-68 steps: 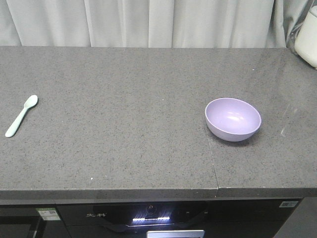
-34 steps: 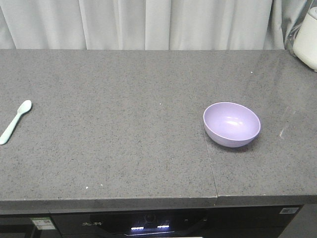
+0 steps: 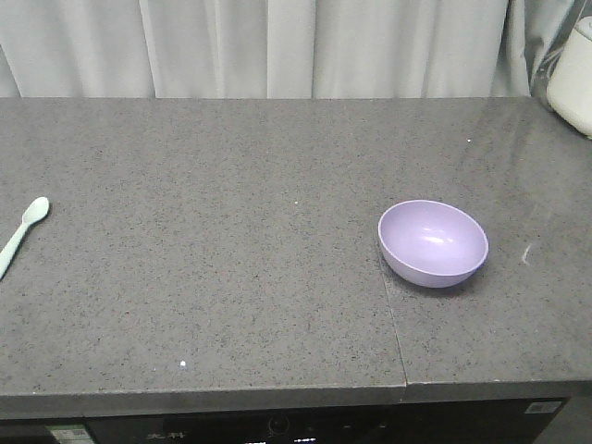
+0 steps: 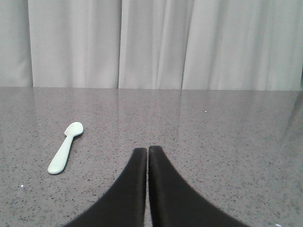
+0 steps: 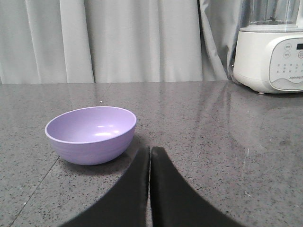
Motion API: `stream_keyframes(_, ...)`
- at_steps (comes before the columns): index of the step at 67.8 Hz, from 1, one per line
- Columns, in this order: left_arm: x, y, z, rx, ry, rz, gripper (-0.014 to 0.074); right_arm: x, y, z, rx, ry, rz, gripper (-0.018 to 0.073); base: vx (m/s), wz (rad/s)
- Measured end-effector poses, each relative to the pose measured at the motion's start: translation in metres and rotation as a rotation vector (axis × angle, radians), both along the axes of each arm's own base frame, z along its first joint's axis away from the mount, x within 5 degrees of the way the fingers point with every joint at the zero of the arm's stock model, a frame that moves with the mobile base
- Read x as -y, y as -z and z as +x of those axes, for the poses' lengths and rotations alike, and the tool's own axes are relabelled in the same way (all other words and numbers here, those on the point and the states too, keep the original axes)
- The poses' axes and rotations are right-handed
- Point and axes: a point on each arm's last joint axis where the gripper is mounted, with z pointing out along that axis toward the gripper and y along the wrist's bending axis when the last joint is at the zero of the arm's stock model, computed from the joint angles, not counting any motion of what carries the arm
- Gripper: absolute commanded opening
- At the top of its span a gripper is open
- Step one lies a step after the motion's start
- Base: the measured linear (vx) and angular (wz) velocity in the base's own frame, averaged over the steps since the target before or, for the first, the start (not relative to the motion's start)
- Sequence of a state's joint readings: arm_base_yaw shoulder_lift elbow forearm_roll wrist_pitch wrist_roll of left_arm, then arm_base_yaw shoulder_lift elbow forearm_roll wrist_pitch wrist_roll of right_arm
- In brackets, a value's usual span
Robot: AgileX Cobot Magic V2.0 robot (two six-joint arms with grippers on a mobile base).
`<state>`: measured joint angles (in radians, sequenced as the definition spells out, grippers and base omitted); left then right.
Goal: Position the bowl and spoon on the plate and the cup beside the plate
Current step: 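Lower both grippers toward the counter above spoon and bowl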
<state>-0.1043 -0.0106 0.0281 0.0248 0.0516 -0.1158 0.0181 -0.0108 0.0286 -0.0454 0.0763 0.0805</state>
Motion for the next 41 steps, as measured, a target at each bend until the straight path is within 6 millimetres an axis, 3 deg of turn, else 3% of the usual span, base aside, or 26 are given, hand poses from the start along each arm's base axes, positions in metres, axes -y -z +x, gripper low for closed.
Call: stream_keyframes(41, 0.0, 0.0, 0.0, 0.0, 0.0, 0.0, -0.0006, 0.0, 0.0, 0.0, 0.0, 0.0, 0.0, -0.0001, 0.03, 0.0)
